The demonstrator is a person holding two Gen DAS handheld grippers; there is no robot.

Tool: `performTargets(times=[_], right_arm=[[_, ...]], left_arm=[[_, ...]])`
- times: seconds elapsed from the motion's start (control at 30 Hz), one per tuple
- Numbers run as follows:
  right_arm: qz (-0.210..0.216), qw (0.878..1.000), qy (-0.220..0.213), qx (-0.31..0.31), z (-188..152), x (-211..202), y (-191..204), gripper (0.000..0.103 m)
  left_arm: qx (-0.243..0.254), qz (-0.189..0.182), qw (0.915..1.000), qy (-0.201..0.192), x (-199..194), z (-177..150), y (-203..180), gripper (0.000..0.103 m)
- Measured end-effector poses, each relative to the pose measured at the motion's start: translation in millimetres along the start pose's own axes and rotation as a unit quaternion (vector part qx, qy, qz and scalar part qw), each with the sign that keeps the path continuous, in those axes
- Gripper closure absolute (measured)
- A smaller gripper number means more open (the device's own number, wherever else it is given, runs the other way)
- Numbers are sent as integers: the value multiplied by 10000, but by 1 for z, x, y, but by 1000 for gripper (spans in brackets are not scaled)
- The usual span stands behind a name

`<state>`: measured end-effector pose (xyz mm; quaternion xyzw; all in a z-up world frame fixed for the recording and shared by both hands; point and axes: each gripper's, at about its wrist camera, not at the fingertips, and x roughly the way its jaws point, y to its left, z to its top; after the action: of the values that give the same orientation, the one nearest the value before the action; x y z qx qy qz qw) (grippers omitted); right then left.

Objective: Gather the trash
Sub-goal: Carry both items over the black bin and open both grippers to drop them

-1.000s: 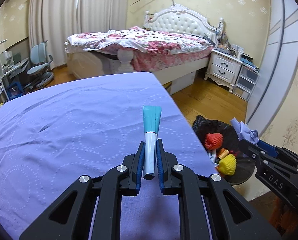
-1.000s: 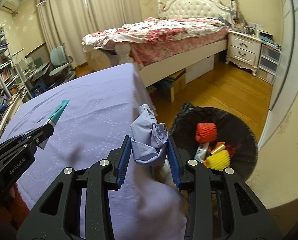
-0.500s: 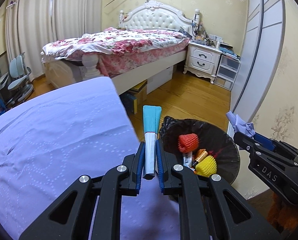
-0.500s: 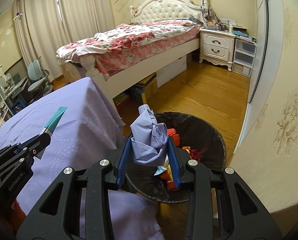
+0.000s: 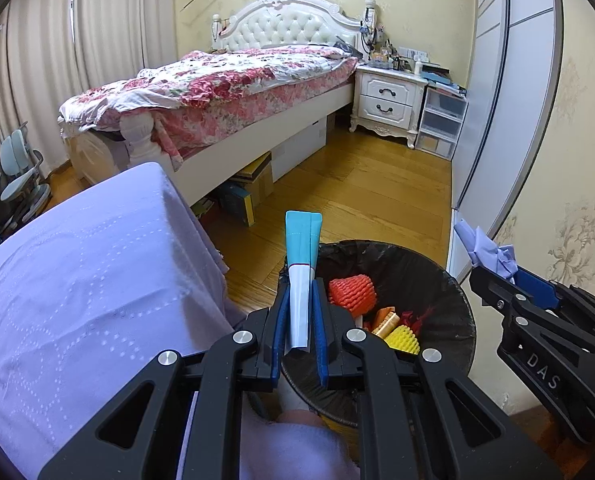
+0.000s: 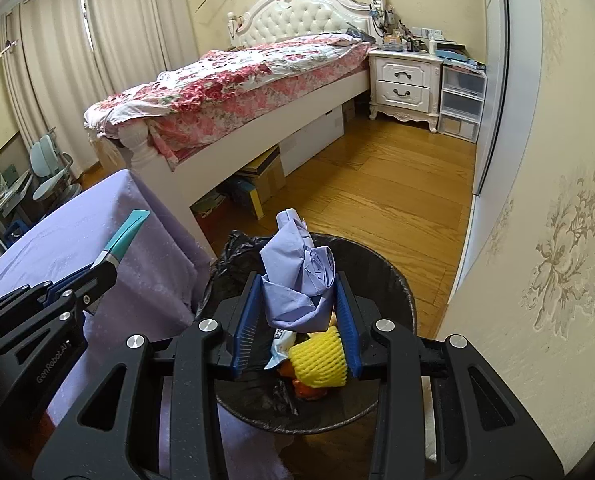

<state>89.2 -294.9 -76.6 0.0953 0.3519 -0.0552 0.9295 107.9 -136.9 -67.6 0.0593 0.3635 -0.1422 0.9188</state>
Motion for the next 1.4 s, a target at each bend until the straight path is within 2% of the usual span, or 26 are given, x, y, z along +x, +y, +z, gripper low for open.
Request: performTargets(times=[0.3, 0.4, 0.5, 0.57, 0.67, 0.9, 1.07, 1.13, 1.4], right_arm=[[-138, 9998, 122, 122, 3, 23, -18, 67], [-167, 9996, 147, 190, 3, 29, -22, 67], [-211, 9994, 154, 230, 2, 33, -26, 65], [-258, 9993, 119, 258, 2, 32, -27, 55], [-282, 9992, 136, 253, 2, 35, -27, 50], [-383, 9989, 105, 253, 2, 30, -27, 36], [-448, 9987, 72, 252, 2, 25, -26, 31], [-454, 9985, 56, 286, 2, 22, -26, 24], [-504, 9984, -45, 247, 0, 7, -18, 12]], left_arm=[[108, -31, 9998, 173, 23, 8, -16, 88], [122, -19, 9997, 204, 27, 10, -19, 84], [94, 18, 9996, 248, 30, 10, -20, 67], [34, 39, 9997, 227, 29, 11, -17, 47], [-87, 79, 9998, 161, 26, 12, -13, 33], [-92, 209, 9997, 55, 20, 12, -10, 27], [-44, 432, 9990, -45, 12, 12, -6, 24], [-62, 492, 9987, -66, 9, 12, -4, 24], [-256, 583, 9978, -202, -10, 8, 12, 21]])
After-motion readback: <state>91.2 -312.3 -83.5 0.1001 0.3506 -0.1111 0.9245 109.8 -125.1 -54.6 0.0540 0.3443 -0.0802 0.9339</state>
